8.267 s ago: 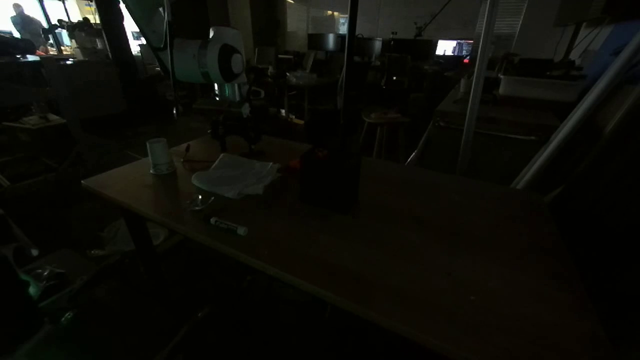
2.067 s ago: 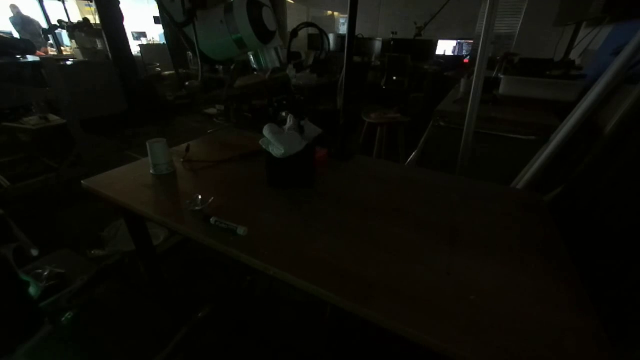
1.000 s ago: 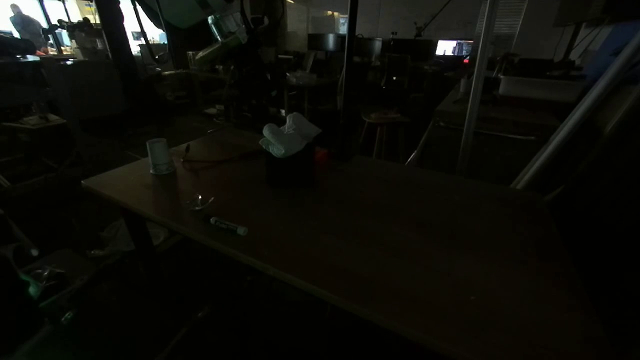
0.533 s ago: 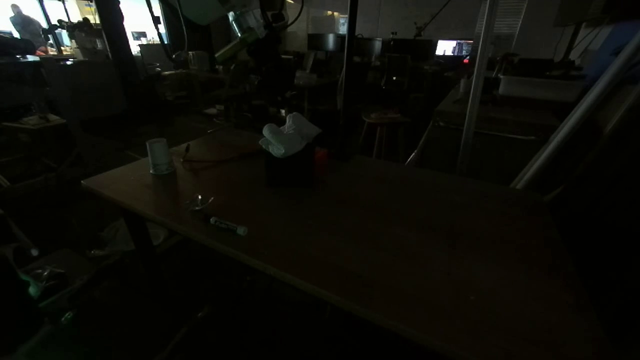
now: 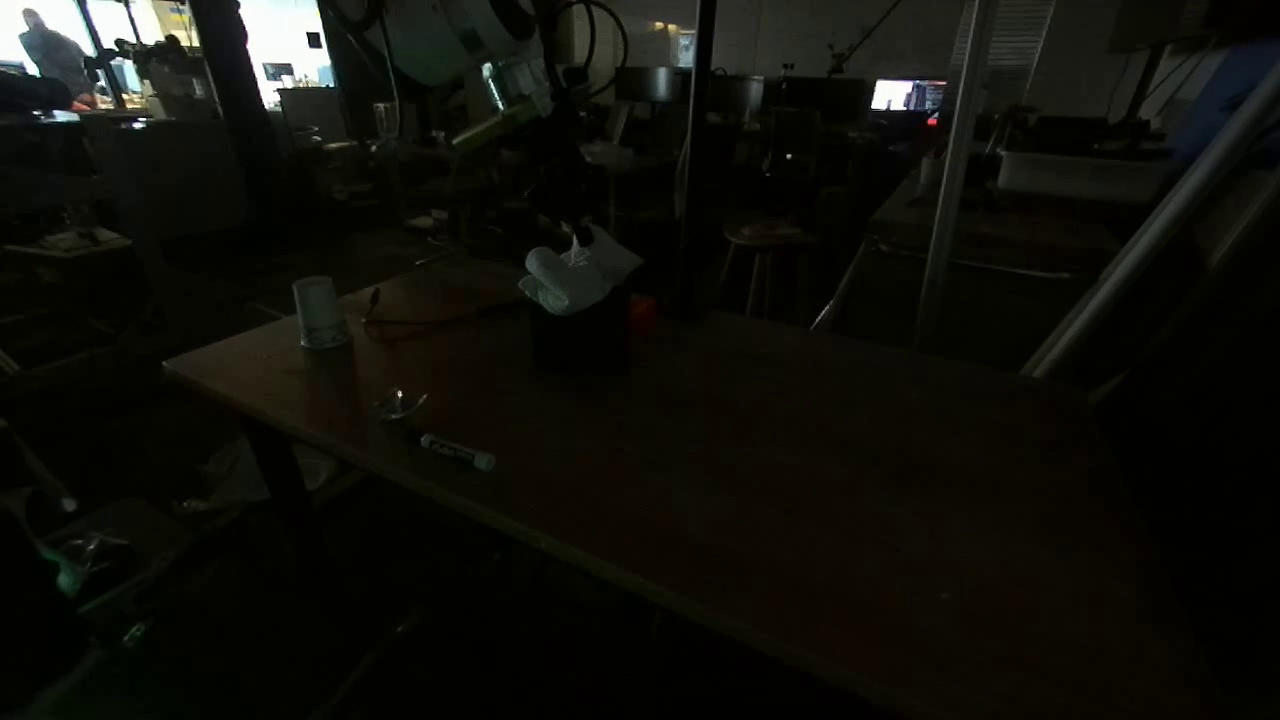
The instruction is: Put the white towel in the basket.
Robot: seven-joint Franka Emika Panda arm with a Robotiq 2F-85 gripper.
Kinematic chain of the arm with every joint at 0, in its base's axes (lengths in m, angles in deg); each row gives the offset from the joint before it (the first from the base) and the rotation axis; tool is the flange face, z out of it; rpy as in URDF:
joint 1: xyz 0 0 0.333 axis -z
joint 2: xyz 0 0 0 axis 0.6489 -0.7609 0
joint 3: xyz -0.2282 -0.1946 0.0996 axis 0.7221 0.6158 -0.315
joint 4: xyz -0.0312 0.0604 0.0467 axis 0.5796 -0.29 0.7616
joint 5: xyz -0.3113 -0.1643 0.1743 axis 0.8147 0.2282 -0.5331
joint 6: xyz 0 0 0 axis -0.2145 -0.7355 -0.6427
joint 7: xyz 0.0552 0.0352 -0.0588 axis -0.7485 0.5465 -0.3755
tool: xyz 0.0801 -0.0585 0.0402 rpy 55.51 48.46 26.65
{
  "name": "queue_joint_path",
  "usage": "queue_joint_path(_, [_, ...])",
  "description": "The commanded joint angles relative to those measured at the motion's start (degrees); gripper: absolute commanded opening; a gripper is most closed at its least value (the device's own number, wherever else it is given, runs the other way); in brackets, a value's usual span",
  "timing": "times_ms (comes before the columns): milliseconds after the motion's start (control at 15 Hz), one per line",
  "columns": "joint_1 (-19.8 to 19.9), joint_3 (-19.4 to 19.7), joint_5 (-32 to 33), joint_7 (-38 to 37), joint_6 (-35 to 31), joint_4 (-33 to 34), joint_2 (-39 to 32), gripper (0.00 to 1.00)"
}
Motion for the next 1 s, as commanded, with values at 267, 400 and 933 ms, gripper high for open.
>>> queue_joint_path(267, [2.01,-0.34,-6.14,5.94,-3.49,4.16,-6.34,0.00])
queue_joint_path(400, [2.79,-0.58,-8.20,7.62,-4.10,4.52,-7.18,0.00])
queue_joint_path(933, [4.53,-2.47,-17.17,15.85,-1.45,3.76,-8.67,0.00])
